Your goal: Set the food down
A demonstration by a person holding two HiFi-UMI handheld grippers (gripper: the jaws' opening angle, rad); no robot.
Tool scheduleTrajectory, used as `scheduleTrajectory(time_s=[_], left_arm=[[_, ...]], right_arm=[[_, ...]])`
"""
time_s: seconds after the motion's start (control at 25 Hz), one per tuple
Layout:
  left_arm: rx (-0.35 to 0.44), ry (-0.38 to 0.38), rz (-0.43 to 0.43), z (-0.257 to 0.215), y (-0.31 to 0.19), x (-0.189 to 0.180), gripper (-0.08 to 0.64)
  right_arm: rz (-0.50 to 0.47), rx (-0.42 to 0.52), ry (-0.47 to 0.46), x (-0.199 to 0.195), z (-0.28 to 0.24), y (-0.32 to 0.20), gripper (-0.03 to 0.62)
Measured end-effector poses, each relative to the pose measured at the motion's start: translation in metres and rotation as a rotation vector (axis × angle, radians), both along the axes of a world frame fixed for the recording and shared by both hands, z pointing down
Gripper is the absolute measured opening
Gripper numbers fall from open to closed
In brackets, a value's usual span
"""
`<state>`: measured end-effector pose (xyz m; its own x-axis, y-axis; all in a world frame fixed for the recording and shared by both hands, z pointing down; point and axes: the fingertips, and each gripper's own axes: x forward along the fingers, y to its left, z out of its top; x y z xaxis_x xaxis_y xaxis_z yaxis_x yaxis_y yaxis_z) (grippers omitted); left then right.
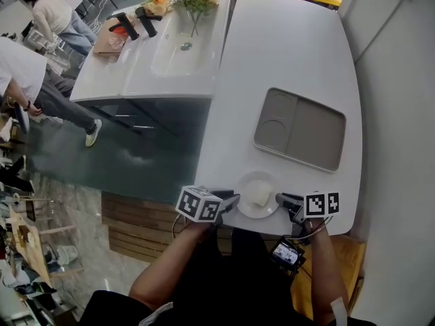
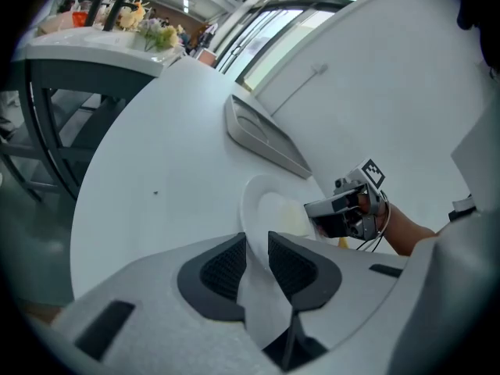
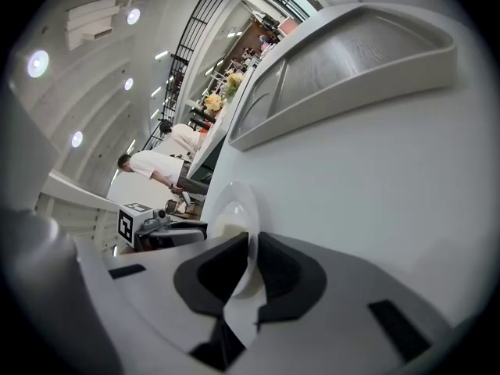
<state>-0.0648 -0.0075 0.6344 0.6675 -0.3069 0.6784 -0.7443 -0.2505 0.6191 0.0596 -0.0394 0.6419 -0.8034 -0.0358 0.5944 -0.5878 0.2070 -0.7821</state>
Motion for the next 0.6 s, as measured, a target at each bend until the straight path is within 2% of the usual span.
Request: scheduleTrajectory(time_s=[0.12,0.36,0.6], left_arm=[[-0.018,0.003,-0.001,0.001,0.003,-0.002,0.054],[-0.045,0.040,-0.006,-0.003,0.006,0.000,0.048],[-0.016,0.042,0.038,-0.012,-0.001,0.000,0.046]], right_arm=[[0.017,-0.027,-0.016,0.001,0.001,0.000,0.030],[0.049,-0.091,-0.069,0.003,-0.003,0.006,0.025],[0.089,-0.055,-0.069,0.005,-0.014,0.002,0.025]])
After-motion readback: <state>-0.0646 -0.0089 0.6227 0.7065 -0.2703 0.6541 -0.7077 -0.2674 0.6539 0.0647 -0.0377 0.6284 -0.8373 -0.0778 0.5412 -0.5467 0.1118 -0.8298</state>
